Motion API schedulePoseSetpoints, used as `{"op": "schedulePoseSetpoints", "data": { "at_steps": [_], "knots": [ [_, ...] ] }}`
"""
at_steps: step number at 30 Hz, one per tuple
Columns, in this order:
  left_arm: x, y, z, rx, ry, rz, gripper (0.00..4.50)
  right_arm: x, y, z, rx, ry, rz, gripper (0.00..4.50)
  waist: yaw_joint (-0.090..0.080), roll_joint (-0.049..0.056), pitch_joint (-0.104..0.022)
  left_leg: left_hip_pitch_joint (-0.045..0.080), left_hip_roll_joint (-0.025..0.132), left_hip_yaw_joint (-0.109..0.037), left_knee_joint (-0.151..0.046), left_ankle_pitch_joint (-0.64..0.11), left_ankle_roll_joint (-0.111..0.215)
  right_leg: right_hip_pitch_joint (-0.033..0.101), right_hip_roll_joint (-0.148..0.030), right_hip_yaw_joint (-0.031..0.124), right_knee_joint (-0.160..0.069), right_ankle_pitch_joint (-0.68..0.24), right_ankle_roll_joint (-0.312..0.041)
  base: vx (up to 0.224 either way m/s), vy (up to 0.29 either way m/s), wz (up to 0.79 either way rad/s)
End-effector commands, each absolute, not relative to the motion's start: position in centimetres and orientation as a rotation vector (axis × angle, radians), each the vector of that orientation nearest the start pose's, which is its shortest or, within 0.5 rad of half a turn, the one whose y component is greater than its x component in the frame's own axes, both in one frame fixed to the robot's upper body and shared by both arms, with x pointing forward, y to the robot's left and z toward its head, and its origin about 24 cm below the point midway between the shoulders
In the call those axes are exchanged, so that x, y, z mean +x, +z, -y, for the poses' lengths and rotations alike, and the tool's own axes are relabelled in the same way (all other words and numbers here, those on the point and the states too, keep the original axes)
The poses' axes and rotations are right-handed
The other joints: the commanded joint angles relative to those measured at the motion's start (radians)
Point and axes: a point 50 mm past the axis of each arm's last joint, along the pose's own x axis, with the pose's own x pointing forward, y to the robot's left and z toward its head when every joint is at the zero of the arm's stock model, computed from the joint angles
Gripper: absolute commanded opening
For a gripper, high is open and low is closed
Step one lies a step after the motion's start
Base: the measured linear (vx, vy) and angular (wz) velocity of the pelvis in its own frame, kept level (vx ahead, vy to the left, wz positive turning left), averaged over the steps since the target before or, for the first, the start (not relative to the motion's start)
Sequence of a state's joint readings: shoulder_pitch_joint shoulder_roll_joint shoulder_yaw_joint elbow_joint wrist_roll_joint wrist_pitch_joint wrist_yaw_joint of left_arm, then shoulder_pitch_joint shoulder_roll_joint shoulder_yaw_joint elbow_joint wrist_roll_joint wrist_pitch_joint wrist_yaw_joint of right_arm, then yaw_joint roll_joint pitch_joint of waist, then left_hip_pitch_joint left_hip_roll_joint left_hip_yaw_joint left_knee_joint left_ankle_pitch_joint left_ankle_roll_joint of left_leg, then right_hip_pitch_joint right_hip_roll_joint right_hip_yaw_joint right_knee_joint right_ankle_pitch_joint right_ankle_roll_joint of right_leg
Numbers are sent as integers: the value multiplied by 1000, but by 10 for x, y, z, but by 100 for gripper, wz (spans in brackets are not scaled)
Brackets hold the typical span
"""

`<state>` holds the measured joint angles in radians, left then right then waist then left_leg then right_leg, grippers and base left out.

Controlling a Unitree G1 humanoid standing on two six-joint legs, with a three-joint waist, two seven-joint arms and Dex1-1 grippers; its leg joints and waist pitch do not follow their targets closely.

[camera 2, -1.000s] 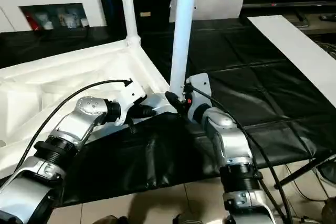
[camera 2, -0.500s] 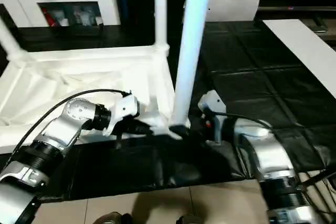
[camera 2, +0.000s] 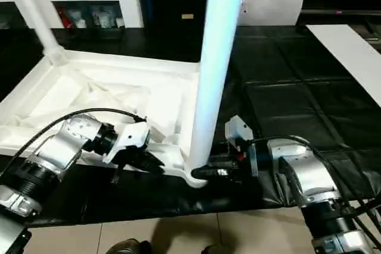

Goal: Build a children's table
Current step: Rotate leg to tighten

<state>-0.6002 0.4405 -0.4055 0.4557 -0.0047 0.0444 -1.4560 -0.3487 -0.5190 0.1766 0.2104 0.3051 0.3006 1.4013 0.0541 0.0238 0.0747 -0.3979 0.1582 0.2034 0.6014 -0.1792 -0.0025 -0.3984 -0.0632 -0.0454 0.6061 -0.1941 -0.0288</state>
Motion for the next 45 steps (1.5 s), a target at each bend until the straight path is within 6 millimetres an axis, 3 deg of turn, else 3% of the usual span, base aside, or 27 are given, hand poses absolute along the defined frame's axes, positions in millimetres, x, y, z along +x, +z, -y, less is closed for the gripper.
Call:
{"op": "schedulePoseSetpoints", "data": {
  "at_steps": [1,6,10,13,15,17,19,21,24,28,29,30,33,36,38,41,45],
  "knots": [
    [297,75,-117,594,-1728,-409,0,269,73,163,-78,1522,-360,254,-5,-2,-67,36,86,-37,-75,-215,48,39,-90,48,-74,-186,-245,0,0,0],
    [297,76,-118,598,-1724,-409,0,268,73,162,-66,1557,-365,218,-2,-2,-70,34,84,-35,-72,-182,62,41,-90,47,-70,-150,-249,0,0,0],
    [298,76,-117,568,-1697,-403,0,265,73,156,-26,1568,-354,213,-2,-1,-72,35,84,-36,-71,-185,59,42,-88,46,-70,-161,-248,0,0,0],
    [302,77,-113,528,-1645,-389,0,262,69,147,32,1507,-348,210,0,-3,-73,35,85,-35,-71,-182,58,42,-90,47,-71,-164,-246,0,0,0],
    [307,78,-108,491,-1582,-380,0,268,63,139,44,1365,-368,209,-4,-3,-71,33,83,-37,-73,-190,48,39,-88,47,-72,-189,-241,0,0,0],
    [314,80,-100,463,-1505,-362,0,279,57,127,42,1182,-362,209,-16,-2,-63,39,76,-41,-74,-270,7,31,-93,48,-87,-349,-211,0,0,0],
    [317,81,-97,450,-1469,-357,0,285,56,122,50,1103,-366,208,-31,-5,-61,37,73,-49,-79,-308,-23,33,-93,46,-94,-446,-175,0,0,0],
    [325,82,-87,428,-1381,-345,0,298,54,113,53,935,-384,207,-46,-3,-62,37,73,-52,-82,-320,-38,30,-89,45,-92,-447,-163,0,0,0],
    [339,83,-71,390,-1205,-325,0,314,54,91,46,727,-386,206,-78,2,-64,36,68,-54,-78,-339,-51,24,-89,47,-92,-418,-176,0,0,0],
    [346,85,-65,376,-1119,-302,0,318,55,81,51,662,-379,206,-79,2,-72,31,64,-46,-71,-275,-12,34,-86,52,-93,-312,-191,0,0,0],
    [349,86,-61,377,-1082,-292,0,322,57,76,77,626,-364,237,-76,-3,-74,32,64,-42,-68,-247,5,34,-85,53,-90,-265,-201,0,0,0],
    [350,86,-59,382,-1072,-289,0,323,58,75,81,612,-356,256,-75,-2,-75,31,63,-41,-67,-233,12,36,-86,52,-90,-253,-204,0,0,0],
    [349,85,-58,394,-1081,-289,0,324,59,75,70,618,-337,276,-67,-3,-78,26,66,-40,-65,-169,44,45,-85,50,-79,-160,-222,0,0,0],
    [347,84,-60,405,-1108,-291,0,323,59,80,65,631,-319,308,-66,-4,-78,27,68,-39,-66,-160,58,46,-85,48,-77,-139,-231,0,0,0],
    [343,83,-65,414,-1160,-296,0,319,58,93,36,666,-305,322,-65,-5,-74,28,69,-40,-67,-189,56,47,-87,49,-82,-187,-224,0,0,0],
    [338,81,-74,447,-1232,-292,0,311,56,118,-33,777,-305,348,-63,-3,-74,29,70,-39,-67,-191,58,48,-83,48,-82,-183,-220,0,0,0],
    [336,81,-77,465,-1275,-280,0,308,59,129,-44,826,-299,377,-56,-4,-74,26,70,-38,-64,-182,76,50,-87,50,-81,-162,-227,0,0,0]
  ]
}}
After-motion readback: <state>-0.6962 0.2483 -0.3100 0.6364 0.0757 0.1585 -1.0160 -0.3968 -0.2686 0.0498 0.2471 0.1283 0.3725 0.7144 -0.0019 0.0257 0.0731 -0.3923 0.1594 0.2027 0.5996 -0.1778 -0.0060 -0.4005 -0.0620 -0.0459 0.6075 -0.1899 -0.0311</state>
